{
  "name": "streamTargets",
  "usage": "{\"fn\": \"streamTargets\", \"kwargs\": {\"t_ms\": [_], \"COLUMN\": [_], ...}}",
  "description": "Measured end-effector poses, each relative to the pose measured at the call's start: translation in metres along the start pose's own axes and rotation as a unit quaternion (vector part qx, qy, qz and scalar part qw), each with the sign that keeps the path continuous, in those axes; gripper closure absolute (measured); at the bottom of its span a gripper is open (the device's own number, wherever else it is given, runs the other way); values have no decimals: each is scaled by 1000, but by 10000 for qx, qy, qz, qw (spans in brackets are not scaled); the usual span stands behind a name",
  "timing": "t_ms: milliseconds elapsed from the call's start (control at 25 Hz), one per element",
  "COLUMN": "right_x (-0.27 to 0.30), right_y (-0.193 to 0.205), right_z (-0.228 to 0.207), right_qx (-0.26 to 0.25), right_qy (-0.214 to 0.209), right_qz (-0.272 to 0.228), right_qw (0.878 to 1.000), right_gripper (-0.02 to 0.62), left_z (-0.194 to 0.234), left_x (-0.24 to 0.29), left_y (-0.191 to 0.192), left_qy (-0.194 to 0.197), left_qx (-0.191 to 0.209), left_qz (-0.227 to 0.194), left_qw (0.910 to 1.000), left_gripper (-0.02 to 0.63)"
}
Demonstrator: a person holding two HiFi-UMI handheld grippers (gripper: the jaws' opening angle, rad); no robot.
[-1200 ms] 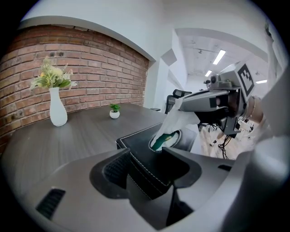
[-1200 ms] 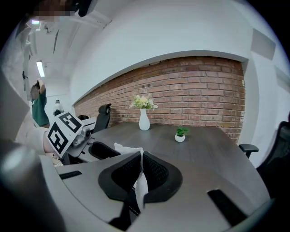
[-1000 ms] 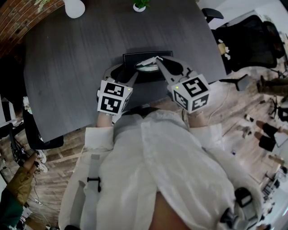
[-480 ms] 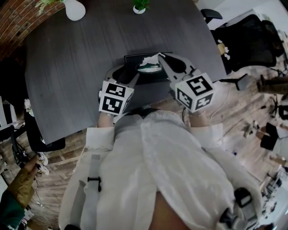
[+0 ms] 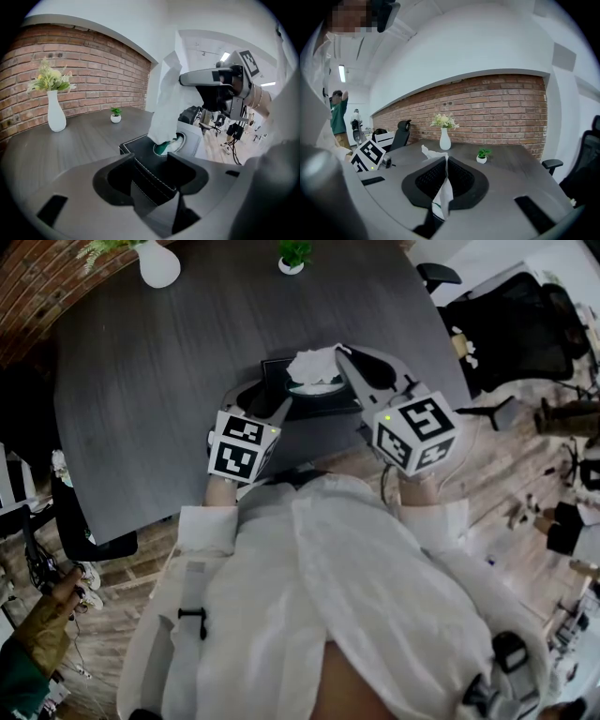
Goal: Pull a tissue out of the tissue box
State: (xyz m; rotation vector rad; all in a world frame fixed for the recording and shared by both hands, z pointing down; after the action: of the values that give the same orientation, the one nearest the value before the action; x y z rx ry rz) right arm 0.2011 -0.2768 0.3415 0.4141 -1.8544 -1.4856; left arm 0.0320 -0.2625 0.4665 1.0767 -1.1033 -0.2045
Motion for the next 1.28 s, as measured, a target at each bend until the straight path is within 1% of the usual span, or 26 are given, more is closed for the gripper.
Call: {"fn": "streamTargets", "kwargs": {"t_ms": [400,520,600,760,840,920,1040,1280], "right_x": [-7,-9,-11,-16,-18,-20,-22,-27], "right_y": [-17,-22,-23,-22,-20,-19,-18,-17], "right_z": [-3,-2,-2,-3,-4,-6,-8,-12], "right_qx": [-18,-38,-49,-39,5,36,86,149], "right_qy": [194,265,296,369,408,440,464,515], "right_qz": [-249,-338,-371,-398,-438,-464,-507,-620], "right_qw": [9995,9991,9989,9985,9982,9979,9976,9966], "right_gripper": [586,586,586,586,586,584,586,586], "left_z": [2,3,5,8,9,9,13,12], "left_x": [-1,-3,-4,-6,-6,-8,-14,-27], "left_y": [0,-2,-2,-2,-4,-7,-21,-51], "left_qy": [76,160,255,460,525,580,585,422], "left_qx": [6,-27,-127,-500,-547,-513,-478,-288], "left_qz": [-5,-47,-44,-52,-33,-47,-263,-759], "left_qw": [10000,9999,9996,9977,9971,9970,9968,9958], "left_gripper": [387,388,391,393,393,393,393,393]}}
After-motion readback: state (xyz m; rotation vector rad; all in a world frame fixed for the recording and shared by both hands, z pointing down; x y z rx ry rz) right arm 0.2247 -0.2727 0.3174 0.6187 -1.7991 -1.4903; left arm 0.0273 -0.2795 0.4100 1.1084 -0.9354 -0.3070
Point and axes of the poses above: the fingertips, and each gripper's own axes: x forward along the fingers, z to its left, y out of its underside, the point moved 7 cm from there along -x, backward along the fingers, and after that the axes turned 8 degrees about -y, right-handed, at the moved point
